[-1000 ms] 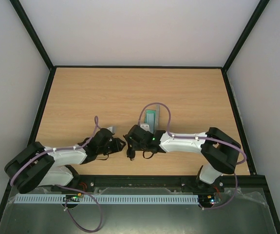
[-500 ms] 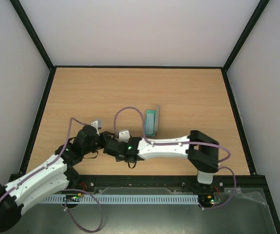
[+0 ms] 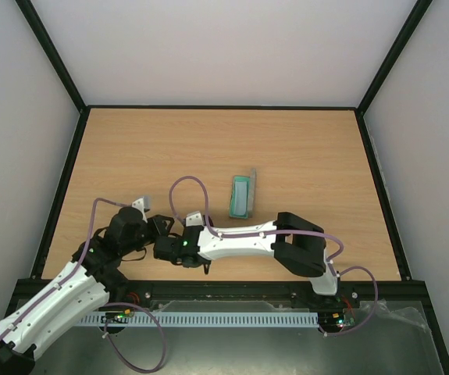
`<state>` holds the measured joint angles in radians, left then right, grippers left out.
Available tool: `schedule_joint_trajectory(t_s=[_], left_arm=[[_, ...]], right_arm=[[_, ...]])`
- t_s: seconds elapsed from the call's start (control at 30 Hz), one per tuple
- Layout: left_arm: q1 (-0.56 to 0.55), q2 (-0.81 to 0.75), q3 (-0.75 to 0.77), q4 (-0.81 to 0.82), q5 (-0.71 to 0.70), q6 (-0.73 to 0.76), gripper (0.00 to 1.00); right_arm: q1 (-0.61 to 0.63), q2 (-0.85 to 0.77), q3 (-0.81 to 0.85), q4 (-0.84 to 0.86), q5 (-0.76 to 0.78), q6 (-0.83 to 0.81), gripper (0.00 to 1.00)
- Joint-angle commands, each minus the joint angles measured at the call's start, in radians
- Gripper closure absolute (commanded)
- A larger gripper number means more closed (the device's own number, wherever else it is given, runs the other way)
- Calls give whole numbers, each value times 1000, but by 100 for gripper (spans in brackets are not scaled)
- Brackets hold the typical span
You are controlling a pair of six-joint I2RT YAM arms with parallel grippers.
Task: Organize the sunglasses
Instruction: Adjust the sunglasses at the center of the board.
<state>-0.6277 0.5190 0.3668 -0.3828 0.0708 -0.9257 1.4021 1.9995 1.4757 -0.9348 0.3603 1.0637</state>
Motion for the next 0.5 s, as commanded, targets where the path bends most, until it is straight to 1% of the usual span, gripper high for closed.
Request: schedule_joint_trajectory(t_s=[0.0, 0.2, 0.47], left_arm=[[11, -7, 26, -41, 3, 15, 66], [13, -9, 28, -41, 7, 19, 66], [16, -7, 27, -44, 7, 23, 66]], right_arm=[[5, 34, 7, -85, 75, 35, 52], [-1, 28, -36, -36, 57, 33, 53], [-14, 28, -66, -4, 56, 23, 58]])
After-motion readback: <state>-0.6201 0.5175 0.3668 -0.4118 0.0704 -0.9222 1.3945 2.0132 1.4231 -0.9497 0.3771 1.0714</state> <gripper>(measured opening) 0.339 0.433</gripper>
